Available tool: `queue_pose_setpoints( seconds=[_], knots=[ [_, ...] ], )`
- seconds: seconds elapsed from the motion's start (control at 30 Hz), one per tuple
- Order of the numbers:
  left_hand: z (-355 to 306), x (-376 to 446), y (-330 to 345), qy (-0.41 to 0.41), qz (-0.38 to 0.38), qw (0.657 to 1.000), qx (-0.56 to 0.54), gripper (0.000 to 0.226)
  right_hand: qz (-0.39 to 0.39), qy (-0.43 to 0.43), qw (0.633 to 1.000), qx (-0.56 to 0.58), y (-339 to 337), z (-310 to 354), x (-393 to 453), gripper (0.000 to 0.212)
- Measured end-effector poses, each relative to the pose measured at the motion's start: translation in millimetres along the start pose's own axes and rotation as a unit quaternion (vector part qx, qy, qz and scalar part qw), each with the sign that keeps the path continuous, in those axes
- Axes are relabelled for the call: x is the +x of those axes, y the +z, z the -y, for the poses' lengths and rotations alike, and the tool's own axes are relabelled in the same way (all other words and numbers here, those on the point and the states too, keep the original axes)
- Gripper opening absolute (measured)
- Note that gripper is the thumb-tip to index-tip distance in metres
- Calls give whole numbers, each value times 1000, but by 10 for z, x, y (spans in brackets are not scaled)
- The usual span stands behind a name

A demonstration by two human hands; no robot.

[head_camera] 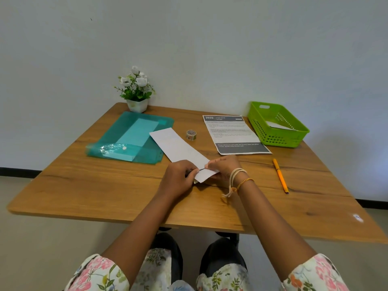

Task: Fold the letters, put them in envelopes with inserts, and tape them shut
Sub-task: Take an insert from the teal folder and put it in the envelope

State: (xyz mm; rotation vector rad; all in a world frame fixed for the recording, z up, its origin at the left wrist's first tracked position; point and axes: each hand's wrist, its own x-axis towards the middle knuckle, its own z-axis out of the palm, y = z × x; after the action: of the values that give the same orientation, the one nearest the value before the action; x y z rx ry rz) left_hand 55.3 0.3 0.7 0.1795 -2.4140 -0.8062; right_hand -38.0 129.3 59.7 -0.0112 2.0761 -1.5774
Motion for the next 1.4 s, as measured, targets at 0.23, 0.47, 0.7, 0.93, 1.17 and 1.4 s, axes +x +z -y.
queue_pose_setpoints(
  seconds=[0.23, 0.47, 0.7, 0.93, 1.17, 1.4],
  knots=[
    [-8, 11, 16, -47, -31, 998, 17, 20, 142, -28, 989, 23, -95, -75, 26, 43],
    [-25, 16, 15, -58, -35, 998, 12, 22, 184, -97, 977, -57, -227, -178, 87, 55],
    [-29, 18, 5, -55, -27, 998, 7, 22, 81, -178, 970, -142, -139, -237, 133, 44],
    [-21, 5, -1, -37, -14, 999, -9, 16, -99, -259, 896, -348, 55, -246, 159, 41],
    [-33, 4, -29, -29, -5, 999, -38, 15, -135, -351, 810, -450, 88, -365, 288, 40],
    [-30, 19, -31, -43, 1, 998, -46, 16, -112, -376, 843, -368, 47, -409, 352, 27]
  ],
)
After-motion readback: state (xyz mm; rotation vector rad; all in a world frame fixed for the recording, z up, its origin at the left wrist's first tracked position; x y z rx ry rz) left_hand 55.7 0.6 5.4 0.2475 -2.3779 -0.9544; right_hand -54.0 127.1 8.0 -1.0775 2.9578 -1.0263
